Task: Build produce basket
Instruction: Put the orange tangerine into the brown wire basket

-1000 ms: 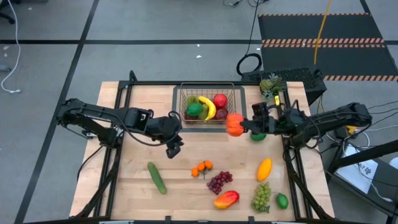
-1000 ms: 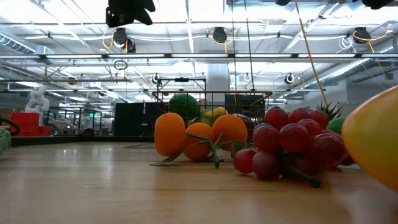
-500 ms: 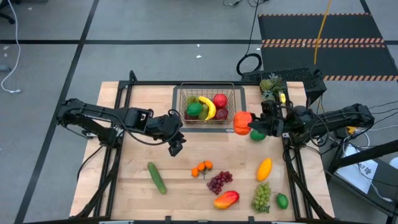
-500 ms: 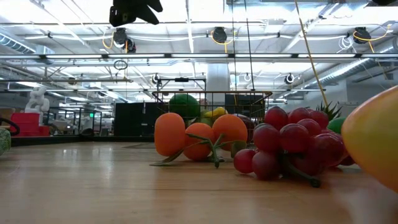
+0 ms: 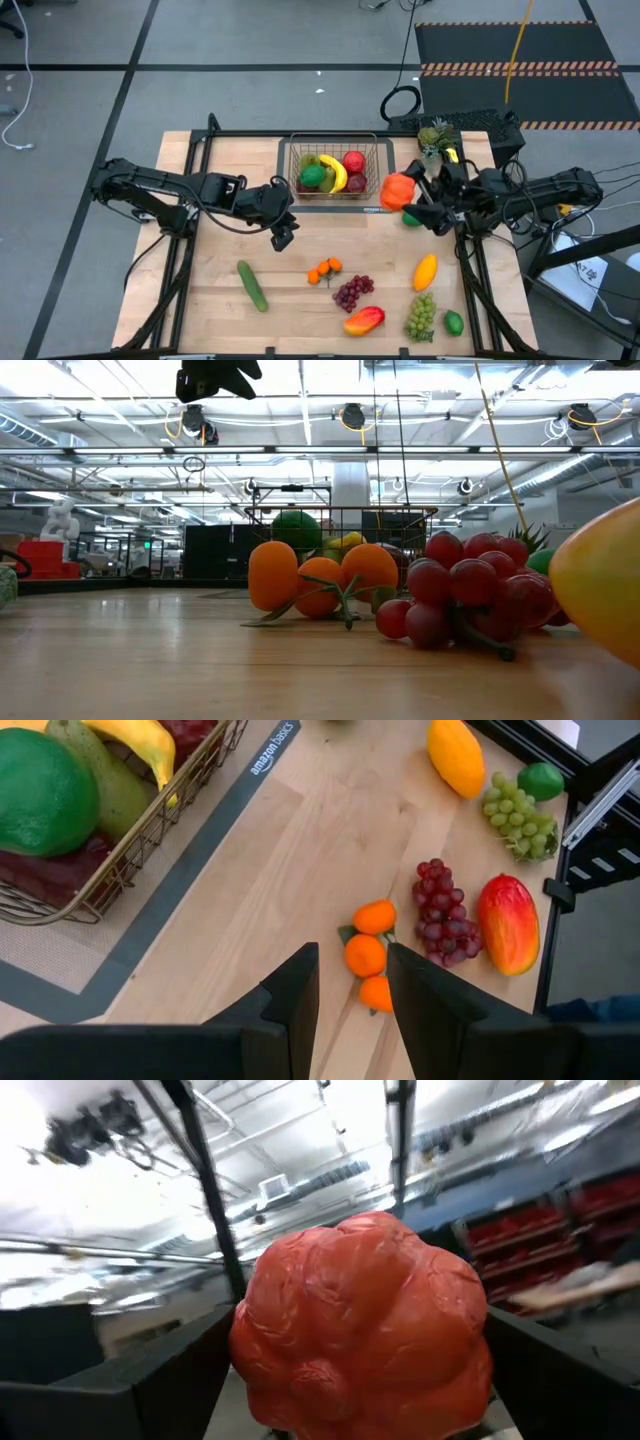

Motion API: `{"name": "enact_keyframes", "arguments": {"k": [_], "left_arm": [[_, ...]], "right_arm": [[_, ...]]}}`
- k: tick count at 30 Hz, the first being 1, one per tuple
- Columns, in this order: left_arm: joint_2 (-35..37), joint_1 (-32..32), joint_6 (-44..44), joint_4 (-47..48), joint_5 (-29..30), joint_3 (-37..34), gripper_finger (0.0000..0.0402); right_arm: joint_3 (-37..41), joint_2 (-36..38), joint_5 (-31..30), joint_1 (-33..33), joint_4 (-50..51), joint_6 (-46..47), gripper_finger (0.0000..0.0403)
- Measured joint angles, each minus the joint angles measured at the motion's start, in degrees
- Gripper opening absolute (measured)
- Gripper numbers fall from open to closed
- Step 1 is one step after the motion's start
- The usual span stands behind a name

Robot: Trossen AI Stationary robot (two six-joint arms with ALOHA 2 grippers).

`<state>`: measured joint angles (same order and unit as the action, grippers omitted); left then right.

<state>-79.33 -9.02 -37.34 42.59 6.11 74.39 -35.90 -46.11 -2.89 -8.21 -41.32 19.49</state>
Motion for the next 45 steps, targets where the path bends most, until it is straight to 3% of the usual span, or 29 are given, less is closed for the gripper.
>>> {"name": "enact_keyframes", "arguments": {"k": [5,13,28,45], "left_arm": [[0.0,0.0,0.0,0.0,0.0,0.0,0.012],[0.0,0.0,0.0,0.0,0.9,0.0,0.012],[0.0,0.0,-0.4,0.0,4.4,0.0,0.012],[-0.2,0.0,-0.4,0.0,6.0,0.0,0.012]], "right_arm": [[0.0,0.0,-1.7,0.0,-0.7,-5.5,0.0391],[0.0,0.0,-1.7,0.0,-1.1,-5.1,0.0391],[0.0,0.0,-1.6,0.0,-2.6,4.3,0.0391],[0.0,0.0,-3.3,0.0,-2.6,22.6,0.0391]]}}
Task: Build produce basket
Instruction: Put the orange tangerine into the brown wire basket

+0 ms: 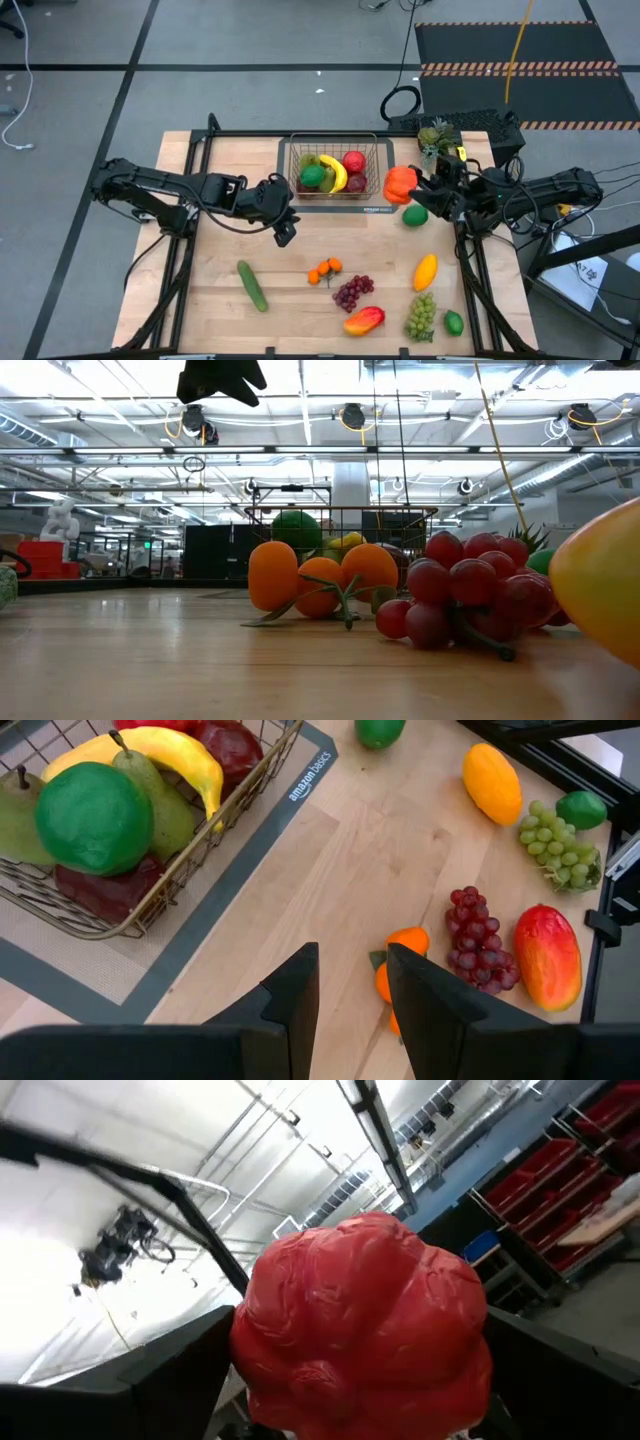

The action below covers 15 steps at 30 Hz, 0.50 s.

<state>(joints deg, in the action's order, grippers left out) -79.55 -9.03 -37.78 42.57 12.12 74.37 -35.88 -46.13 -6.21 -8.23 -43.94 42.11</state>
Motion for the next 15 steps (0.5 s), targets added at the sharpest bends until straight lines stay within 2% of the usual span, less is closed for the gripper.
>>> {"name": "enact_keyframes", "arguments": {"k": [8,15], "left_arm": [[0.0,0.0,0.0,0.0,0.0,0.0,0.012],[0.0,0.0,0.1,0.0,0.0,0.0,0.012]], "right_arm": [[0.0,0.0,-5.9,0.0,0.0,9.6,0.0391],[0.0,-0.2,-13.3,0.0,0.0,21.6,0.0391]]}}
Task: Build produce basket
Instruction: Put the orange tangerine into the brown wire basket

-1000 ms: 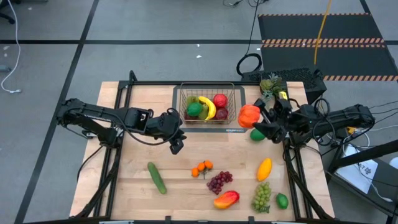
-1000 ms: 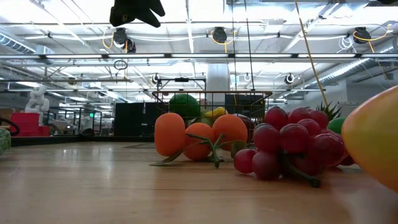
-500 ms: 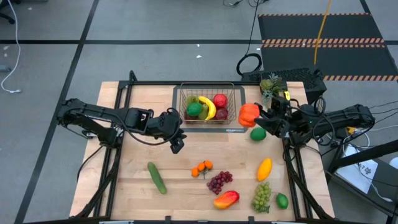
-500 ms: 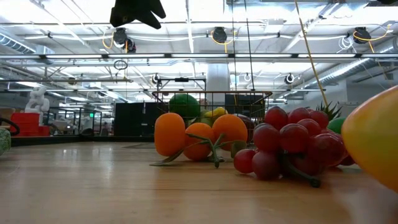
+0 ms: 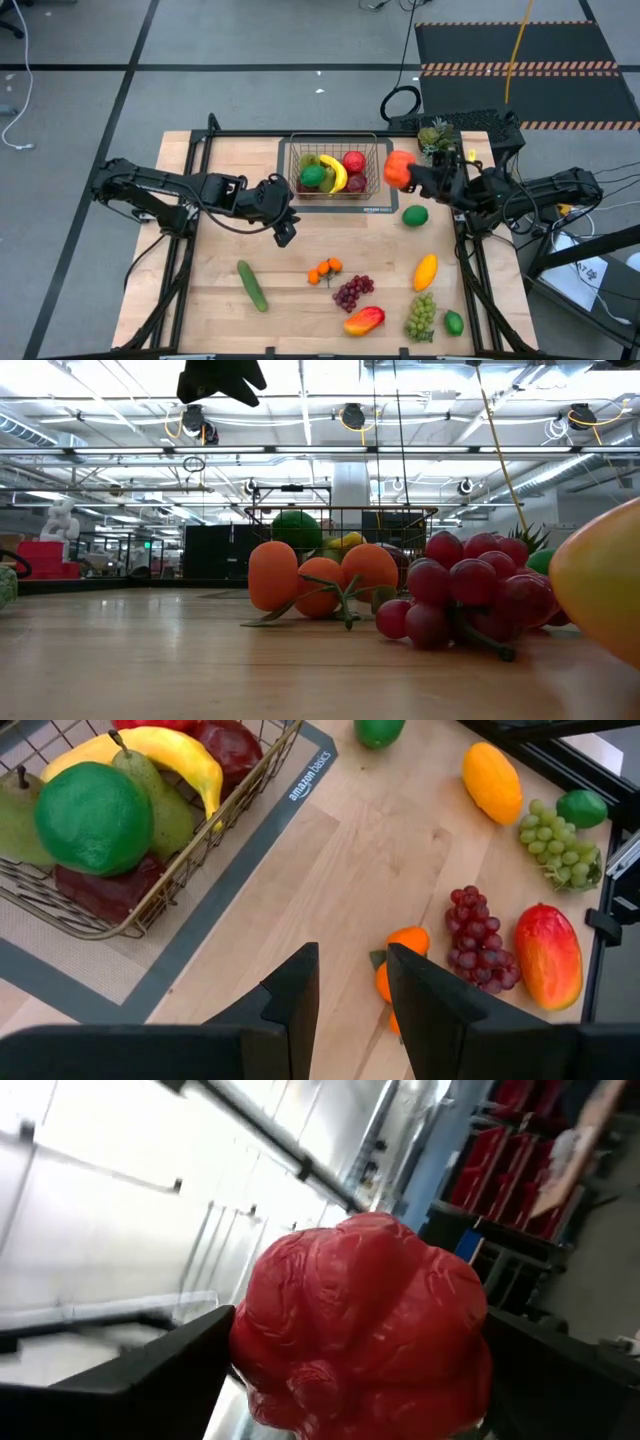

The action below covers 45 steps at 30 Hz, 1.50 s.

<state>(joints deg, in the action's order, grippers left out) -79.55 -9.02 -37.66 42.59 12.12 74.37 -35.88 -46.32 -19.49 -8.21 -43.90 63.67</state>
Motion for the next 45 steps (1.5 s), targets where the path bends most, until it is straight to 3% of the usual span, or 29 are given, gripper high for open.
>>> {"name": "enact_keyframes", "arguments": {"k": [6,16,23,29,37,45], "left_arm": [[0.0,0.0,4.5,-0.1,0.1,0.0,0.012],[0.0,0.0,10.3,-0.1,0.4,0.0,0.012],[0.0,-0.1,10.2,0.0,0.4,0.0,0.012],[0.0,0.0,11.1,-0.2,2.0,0.0,0.012],[0.0,0.0,12.0,-0.2,4.9,0.0,0.012],[0.1,0.0,10.5,-0.2,5.0,0.0,0.012]], "right_arm": [[0.0,-0.8,-7.6,0.0,0.2,2.6,0.0391],[0.0,-3.4,-15.1,-0.1,0.4,3.5,0.0391],[-1.5,-4.5,-19.8,0.7,-3.8,-4.8,0.0391],[-8.6,-4.5,-21.0,2.0,8.9,-7.8,0.0391],[-20.2,-6.6,-19.1,8.1,34.1,-5.9,0.0391],[-30.7,-15.2,-3.1,17.0,48.9,-3.4,0.0391]]}}
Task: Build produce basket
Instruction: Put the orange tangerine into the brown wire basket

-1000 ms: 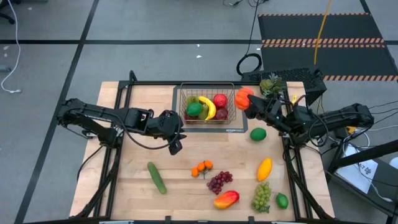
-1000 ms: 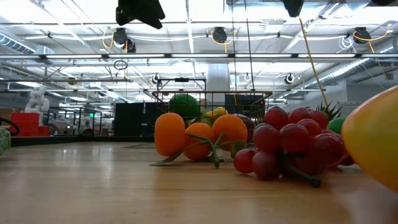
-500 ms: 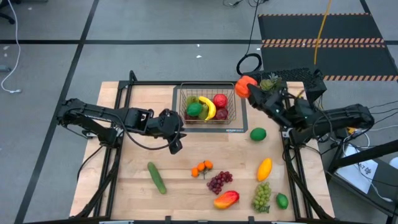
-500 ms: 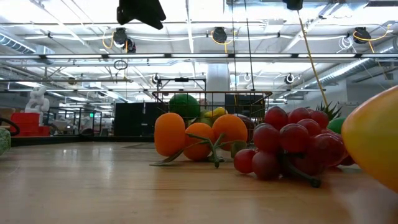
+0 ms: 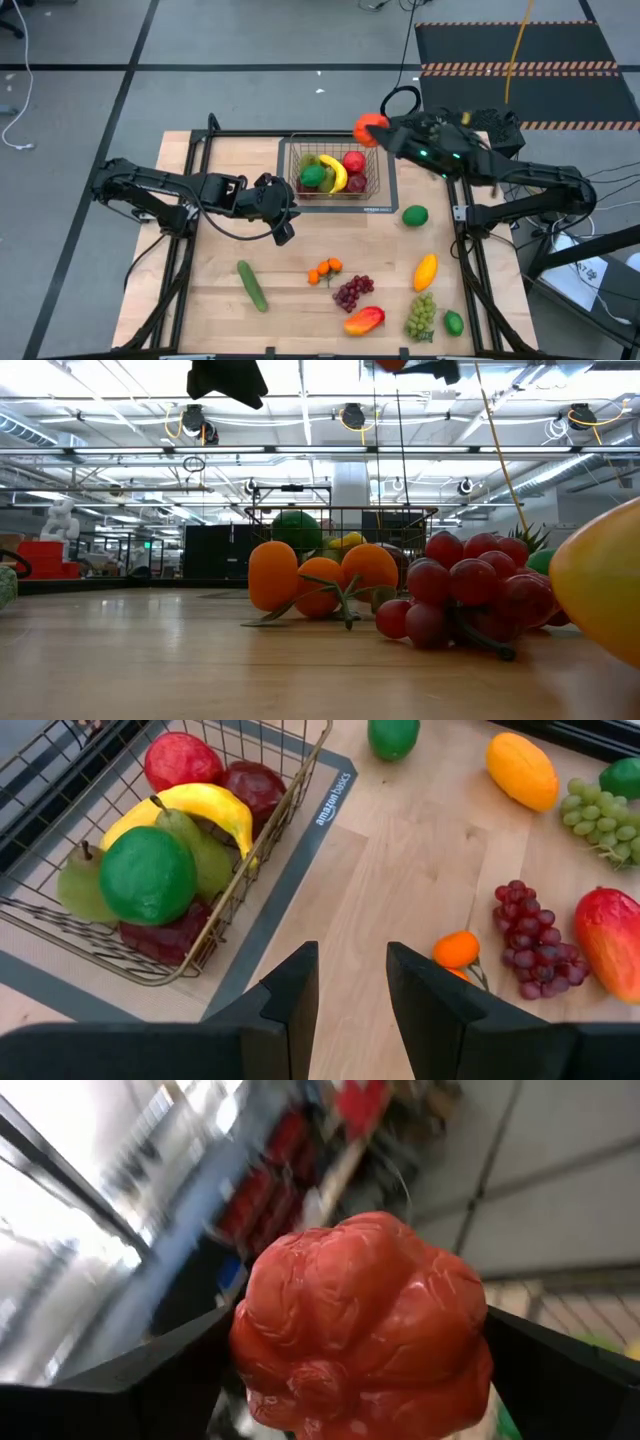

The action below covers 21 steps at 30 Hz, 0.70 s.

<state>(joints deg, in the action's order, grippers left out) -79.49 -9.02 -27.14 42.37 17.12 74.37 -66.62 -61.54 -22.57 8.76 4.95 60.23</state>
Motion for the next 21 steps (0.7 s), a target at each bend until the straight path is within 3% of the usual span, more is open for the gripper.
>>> {"name": "enact_keyframes", "arguments": {"k": [5,9,15,21], "left_arm": [[0.0,0.0,-0.2,0.0,0.0,0.0,0.012],[0.0,0.0,-0.3,0.0,0.0,0.0,0.012],[0.0,0.0,-2.1,0.0,0.0,0.0,0.012],[0.0,0.0,-2.3,0.0,0.0,0.0,0.012]], "right_arm": [[-4.8,-6.0,13.5,5.0,10.3,1.2,0.0391],[-5.0,-9.8,20.5,8.2,15.7,0.4,0.0391],[-5.0,-14.7,25.4,12.1,22.8,-4.2,0.0391],[-5.0,-19.0,25.9,15.0,25.5,-10.1,0.0391]]}}
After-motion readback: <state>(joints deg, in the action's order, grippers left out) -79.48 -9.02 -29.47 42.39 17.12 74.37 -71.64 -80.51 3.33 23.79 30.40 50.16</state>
